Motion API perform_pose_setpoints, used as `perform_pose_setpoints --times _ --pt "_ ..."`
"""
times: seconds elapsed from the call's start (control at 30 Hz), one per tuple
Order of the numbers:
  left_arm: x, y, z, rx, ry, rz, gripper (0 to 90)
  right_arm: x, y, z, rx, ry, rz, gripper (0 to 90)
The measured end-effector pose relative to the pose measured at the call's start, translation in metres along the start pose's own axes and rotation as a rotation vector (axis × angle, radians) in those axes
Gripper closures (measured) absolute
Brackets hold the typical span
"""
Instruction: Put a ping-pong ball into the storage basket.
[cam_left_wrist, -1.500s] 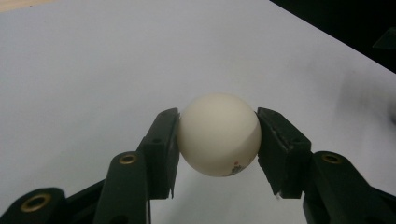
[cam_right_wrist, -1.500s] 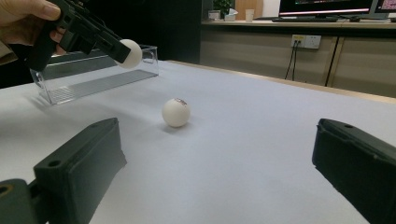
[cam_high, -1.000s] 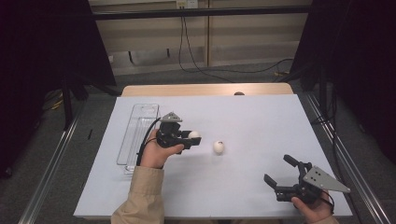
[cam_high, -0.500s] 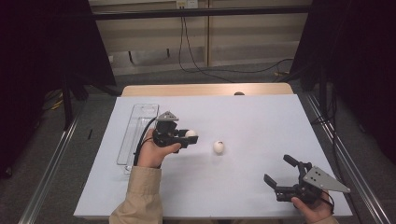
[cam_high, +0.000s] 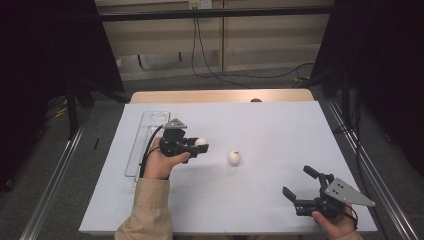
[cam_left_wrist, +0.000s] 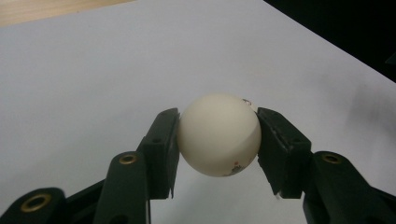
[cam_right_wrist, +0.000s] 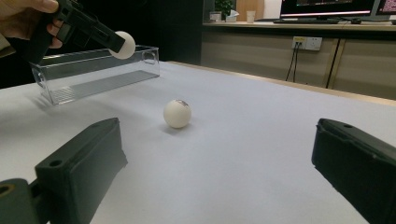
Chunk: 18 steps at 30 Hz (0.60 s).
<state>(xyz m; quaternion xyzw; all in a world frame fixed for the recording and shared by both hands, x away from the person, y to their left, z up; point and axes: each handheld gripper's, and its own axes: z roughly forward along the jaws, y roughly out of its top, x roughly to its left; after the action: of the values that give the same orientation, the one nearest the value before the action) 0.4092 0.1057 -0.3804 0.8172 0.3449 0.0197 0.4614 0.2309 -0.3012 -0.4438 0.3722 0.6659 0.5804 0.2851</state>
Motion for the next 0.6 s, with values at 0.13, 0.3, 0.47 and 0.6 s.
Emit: perform_pose_setpoints --times 0.13,0.3,0.47,0.6 --pt "0.0011 0.0000 -0.0014 -0.001 0.001 -0.001 51.0 -0.0001 0.0002 -0.0002 -0.003 0.002 -0.001 1.6" --pt "0.0031 -0.0005 -0.0035 -0.002 0.007 -0.005 51.0 0.0000 0.0001 -0.0001 -0.004 0.001 -0.001 1.6" --pt "0.0050 -0.0010 -0.0058 -0.018 0.012 -0.006 51.0 0.0000 0.0001 0.0000 -0.002 0.003 -0.001 1.6" --pt "0.0072 -0.0013 -0.0086 -0.023 0.018 -0.011 50.9 0.0000 0.0000 0.0001 -0.002 0.003 0.000 1.6"
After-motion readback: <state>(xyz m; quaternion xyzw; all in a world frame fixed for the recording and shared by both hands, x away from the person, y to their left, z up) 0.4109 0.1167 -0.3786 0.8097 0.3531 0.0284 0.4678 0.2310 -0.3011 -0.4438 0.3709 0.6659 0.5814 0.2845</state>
